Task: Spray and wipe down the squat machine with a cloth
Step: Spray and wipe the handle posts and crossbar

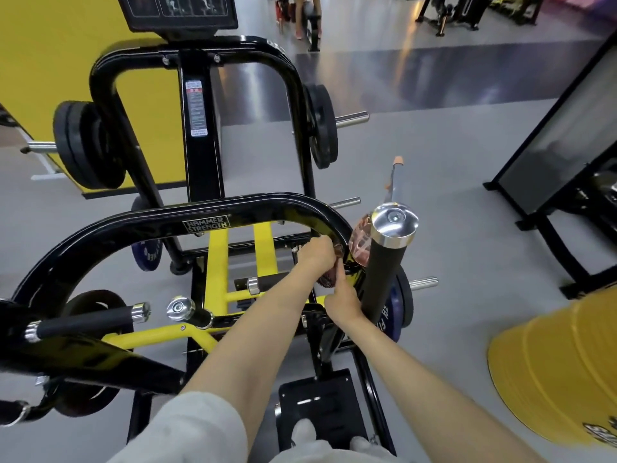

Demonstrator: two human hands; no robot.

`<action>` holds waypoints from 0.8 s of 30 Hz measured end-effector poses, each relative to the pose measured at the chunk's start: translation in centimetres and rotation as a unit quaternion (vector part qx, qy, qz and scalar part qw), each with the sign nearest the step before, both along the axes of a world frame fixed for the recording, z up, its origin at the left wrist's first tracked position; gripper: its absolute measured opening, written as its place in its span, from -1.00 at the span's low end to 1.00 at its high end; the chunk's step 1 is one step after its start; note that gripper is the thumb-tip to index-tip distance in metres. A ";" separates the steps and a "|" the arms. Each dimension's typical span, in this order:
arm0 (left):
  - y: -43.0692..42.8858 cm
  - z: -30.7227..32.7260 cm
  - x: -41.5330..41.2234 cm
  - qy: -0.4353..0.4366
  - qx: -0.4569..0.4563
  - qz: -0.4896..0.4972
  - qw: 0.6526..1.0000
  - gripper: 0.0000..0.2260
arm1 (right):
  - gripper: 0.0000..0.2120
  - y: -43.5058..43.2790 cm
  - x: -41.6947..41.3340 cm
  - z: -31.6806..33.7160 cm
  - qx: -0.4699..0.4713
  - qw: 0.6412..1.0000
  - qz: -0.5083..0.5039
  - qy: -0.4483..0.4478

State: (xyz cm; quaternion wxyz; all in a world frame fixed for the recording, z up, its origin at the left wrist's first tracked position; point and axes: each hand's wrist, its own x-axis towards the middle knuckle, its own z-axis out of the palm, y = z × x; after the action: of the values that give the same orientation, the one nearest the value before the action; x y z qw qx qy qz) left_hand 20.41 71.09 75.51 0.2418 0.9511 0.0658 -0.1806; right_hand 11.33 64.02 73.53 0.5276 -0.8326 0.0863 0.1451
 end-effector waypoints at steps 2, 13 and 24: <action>0.4 0.1 0.2 0.018 0.033 -0.041 0.998 -0.82 | -0.17 -0.1 0.1 -0.4 -0.029 0.999 0.015 0.008; 6.0 0.5 1.3 0.158 0.170 -0.153 0.961 -0.73 | -0.08 -0.3 1.0 -2.8 -0.045 0.998 0.028 0.027; 11.6 1.7 0.4 0.205 0.259 -0.196 0.923 -0.78 | -0.11 -0.3 0.7 -2.8 -0.020 1.000 0.008 0.012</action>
State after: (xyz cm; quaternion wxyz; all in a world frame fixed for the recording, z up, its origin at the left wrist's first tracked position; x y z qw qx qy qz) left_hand 20.78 82.71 77.23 -0.0721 0.9169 -0.0291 -0.3915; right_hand 12.08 63.73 70.70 0.5088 -0.8416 0.0887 0.1578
